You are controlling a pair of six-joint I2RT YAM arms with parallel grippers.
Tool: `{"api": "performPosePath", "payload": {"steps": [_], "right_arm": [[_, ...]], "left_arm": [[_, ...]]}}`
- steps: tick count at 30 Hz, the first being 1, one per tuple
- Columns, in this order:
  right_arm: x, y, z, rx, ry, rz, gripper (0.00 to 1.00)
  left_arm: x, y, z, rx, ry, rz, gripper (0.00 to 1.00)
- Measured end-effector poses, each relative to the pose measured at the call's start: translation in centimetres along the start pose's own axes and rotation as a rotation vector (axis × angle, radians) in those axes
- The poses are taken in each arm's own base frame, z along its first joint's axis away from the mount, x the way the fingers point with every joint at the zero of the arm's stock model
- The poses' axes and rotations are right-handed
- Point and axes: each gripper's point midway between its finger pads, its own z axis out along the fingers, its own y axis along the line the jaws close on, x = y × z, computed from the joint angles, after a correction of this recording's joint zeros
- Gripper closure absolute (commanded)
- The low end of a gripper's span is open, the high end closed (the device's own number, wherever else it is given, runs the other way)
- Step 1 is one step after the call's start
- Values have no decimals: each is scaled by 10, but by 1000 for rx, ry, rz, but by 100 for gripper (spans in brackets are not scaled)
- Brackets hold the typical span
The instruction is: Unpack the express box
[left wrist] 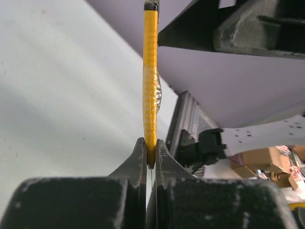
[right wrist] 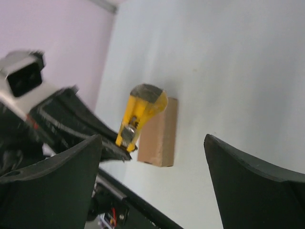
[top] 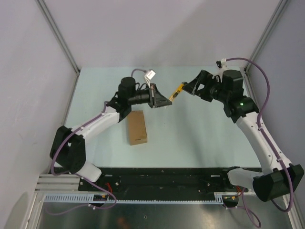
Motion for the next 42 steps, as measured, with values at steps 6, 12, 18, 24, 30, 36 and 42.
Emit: {"api": "performPosePath", "payload": {"steps": [6,12,18,24,30,36,42], "right_arm": [[1,57,-35,-331,49,-143,7],[11,98,-57,-544,100,-194,7],[11,132,-79,-724,121,-207,8],[10,148,-92,-803,138,-184,8],[16,152,-95,-822,173,-170,15],[32,153,-91,-819,232,-162,29],[37,147,-84,-796,263,-146,38]], "left_arm": [[-31,-58,-25,186,20,12,100],[-32,-102,-41,316,89,3,100],[-35,-123,-52,379,121,24,98],[-32,-133,-58,426,162,38,99],[-31,-134,-59,427,168,27,100],[-28,-129,-56,427,188,-3,100],[-24,-124,-56,433,216,-30,100]]}}
